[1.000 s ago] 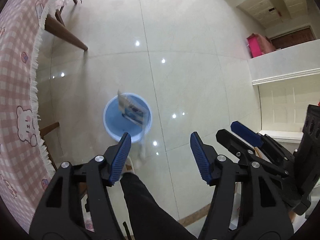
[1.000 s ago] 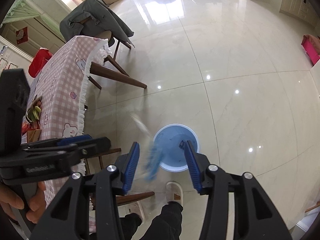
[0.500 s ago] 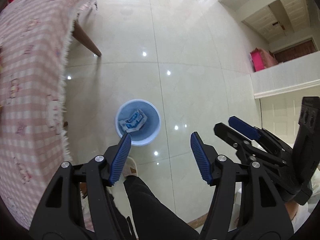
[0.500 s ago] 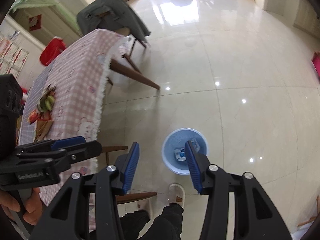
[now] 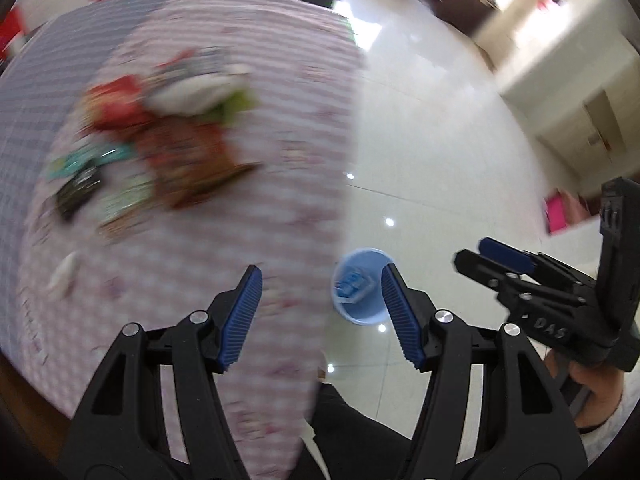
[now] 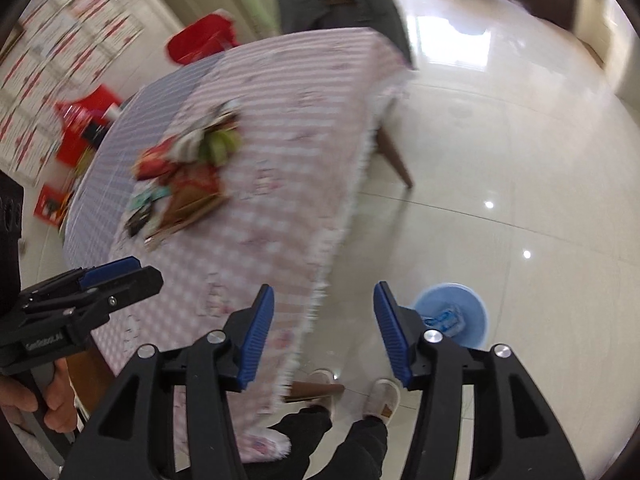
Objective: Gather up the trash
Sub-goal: 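Move both tools back to the table toward the white dropper bottle, then grasp the dropper bottle with left gripper while right grasps the black snack packet, then carry both items over the blue bucket and open both grippers, then move both tools back over the table toward the remaining wrappers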
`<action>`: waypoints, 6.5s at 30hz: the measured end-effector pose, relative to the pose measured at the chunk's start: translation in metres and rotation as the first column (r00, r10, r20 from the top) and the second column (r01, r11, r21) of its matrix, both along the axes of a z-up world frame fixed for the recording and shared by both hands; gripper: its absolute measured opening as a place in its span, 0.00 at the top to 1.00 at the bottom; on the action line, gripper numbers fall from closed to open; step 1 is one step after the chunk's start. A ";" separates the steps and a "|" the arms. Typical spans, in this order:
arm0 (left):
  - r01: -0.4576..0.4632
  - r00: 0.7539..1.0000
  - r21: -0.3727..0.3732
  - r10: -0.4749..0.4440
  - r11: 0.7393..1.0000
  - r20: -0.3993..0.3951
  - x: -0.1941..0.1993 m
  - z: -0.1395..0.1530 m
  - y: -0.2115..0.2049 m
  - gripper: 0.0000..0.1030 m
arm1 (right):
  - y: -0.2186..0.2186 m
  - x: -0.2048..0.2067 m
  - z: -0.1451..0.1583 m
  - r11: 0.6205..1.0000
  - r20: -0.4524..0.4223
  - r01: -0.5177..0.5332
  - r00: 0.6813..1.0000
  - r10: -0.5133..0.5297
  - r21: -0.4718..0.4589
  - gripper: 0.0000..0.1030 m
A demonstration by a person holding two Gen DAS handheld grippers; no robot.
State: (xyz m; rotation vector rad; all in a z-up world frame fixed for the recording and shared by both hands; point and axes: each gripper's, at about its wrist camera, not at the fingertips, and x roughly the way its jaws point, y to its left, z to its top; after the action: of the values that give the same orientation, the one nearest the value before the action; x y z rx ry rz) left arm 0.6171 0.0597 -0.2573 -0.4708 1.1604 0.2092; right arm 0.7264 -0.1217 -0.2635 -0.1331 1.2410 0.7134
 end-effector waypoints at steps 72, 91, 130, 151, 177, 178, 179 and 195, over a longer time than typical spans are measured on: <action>-0.491 0.864 -0.013 0.489 0.871 0.119 -0.181 -0.026 0.254 0.75 | 0.379 -0.090 -0.066 0.852 -0.006 -0.523 0.852 0.523 -0.015 0.72; -0.106 0.971 -0.016 0.107 0.994 0.214 -0.041 0.053 0.075 0.75 | 0.109 -0.010 0.040 0.955 -0.043 -0.163 0.983 0.179 0.248 0.72; 0.333 0.931 -0.058 -0.338 0.941 -0.141 0.174 -0.045 -0.223 0.41 | -0.238 0.092 -0.049 0.946 -0.213 0.313 0.933 -0.289 0.083 0.72; 0.214 0.970 -0.051 -0.219 0.975 -0.110 0.151 -0.027 -0.190 0.41 | -0.198 0.097 -0.047 0.974 -0.208 0.206 0.961 -0.184 0.090 0.68; 0.046 0.997 -0.060 -0.049 0.997 -0.055 0.092 -0.010 -0.116 0.41 | -0.114 0.082 -0.030 0.997 -0.159 0.062 0.986 -0.053 0.052 0.56; 0.030 0.998 -0.061 -0.033 0.998 -0.045 0.087 -0.010 -0.109 0.41 | -0.102 0.079 -0.028 0.997 -0.156 0.045 0.987 -0.036 0.057 0.56; 0.010 0.999 -0.063 -0.012 0.998 -0.035 0.079 -0.008 -0.098 0.41 | -0.088 0.075 -0.025 0.998 -0.151 0.023 0.988 -0.013 0.061 0.56; -0.311 0.950 -0.046 0.311 0.949 -0.010 -0.045 -0.017 0.118 0.41 | 0.143 -0.011 0.008 0.951 -0.022 -0.299 0.953 0.301 0.082 0.56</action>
State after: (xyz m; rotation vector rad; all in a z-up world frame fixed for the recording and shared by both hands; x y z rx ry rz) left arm 0.5718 0.1782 -0.2741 -0.6955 1.0912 0.4571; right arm 0.7154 0.0209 -0.2554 -0.2501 1.2363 1.0306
